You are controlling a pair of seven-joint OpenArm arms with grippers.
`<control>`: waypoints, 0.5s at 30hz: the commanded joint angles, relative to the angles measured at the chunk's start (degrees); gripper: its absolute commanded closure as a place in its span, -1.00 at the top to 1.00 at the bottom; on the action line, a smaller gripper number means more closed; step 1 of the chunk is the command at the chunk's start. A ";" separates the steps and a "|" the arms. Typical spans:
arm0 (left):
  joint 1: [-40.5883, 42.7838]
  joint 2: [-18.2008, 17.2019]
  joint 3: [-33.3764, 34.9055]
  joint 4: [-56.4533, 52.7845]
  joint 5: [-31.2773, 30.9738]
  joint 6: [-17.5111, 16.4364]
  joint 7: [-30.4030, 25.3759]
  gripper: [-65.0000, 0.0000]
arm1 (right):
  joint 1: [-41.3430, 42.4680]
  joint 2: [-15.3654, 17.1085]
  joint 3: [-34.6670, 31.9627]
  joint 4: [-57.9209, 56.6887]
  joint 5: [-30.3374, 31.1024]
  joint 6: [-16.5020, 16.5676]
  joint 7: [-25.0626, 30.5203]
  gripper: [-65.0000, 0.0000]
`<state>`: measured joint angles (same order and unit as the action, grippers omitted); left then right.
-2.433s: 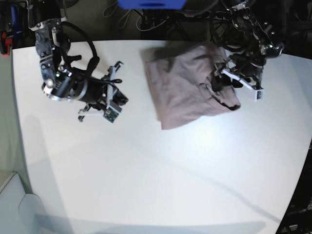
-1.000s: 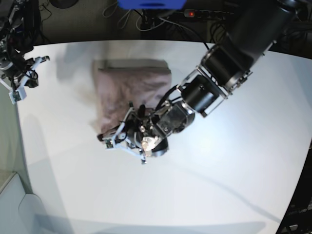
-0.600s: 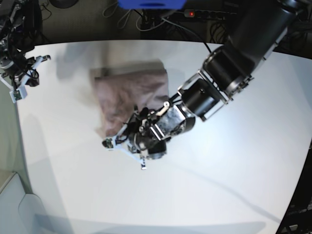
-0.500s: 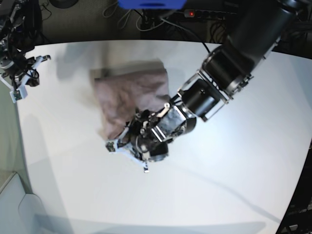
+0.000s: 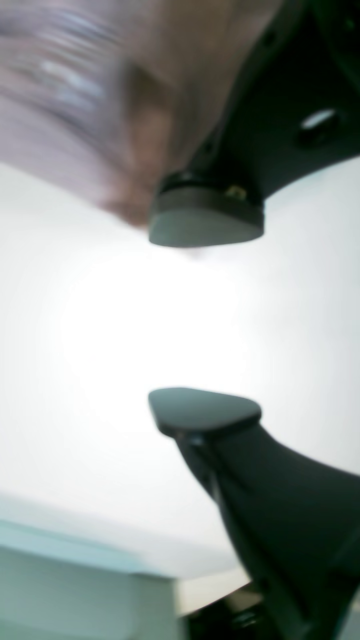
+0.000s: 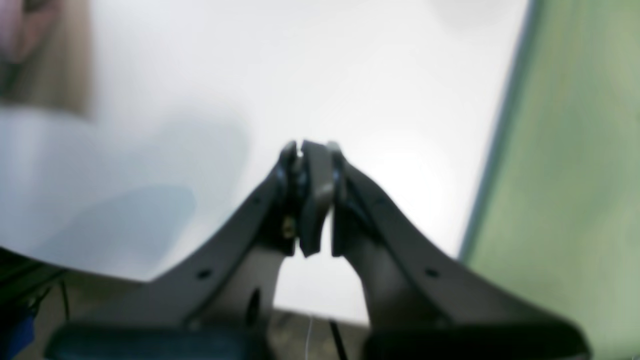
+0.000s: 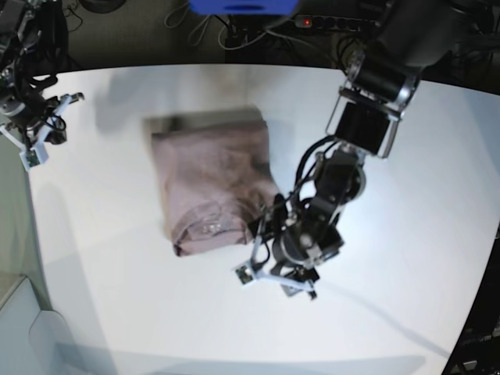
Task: Layout the t-shirt on the table in an organized manner, then fold the t-shirt properly
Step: 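Drag the bundle toward the table center with the left gripper and release, then tuck the bundle's edge under with the right gripper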
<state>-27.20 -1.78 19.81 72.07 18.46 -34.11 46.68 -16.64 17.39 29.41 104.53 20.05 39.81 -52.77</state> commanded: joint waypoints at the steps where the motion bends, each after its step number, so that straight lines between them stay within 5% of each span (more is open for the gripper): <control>1: -0.01 0.15 -0.34 2.43 -0.22 0.04 -0.48 0.30 | 0.60 0.77 -0.62 1.10 1.09 0.19 1.13 -0.92; 15: 26.72 -7.58 -27.51 31.97 -0.57 -0.05 5.85 0.29 | 8.42 0.33 -13.54 -1.45 0.74 0.19 1.13 -0.92</control>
<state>0.99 -8.93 -7.40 102.45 17.98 -34.68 53.69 -8.80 16.86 15.33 102.21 20.01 39.81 -52.71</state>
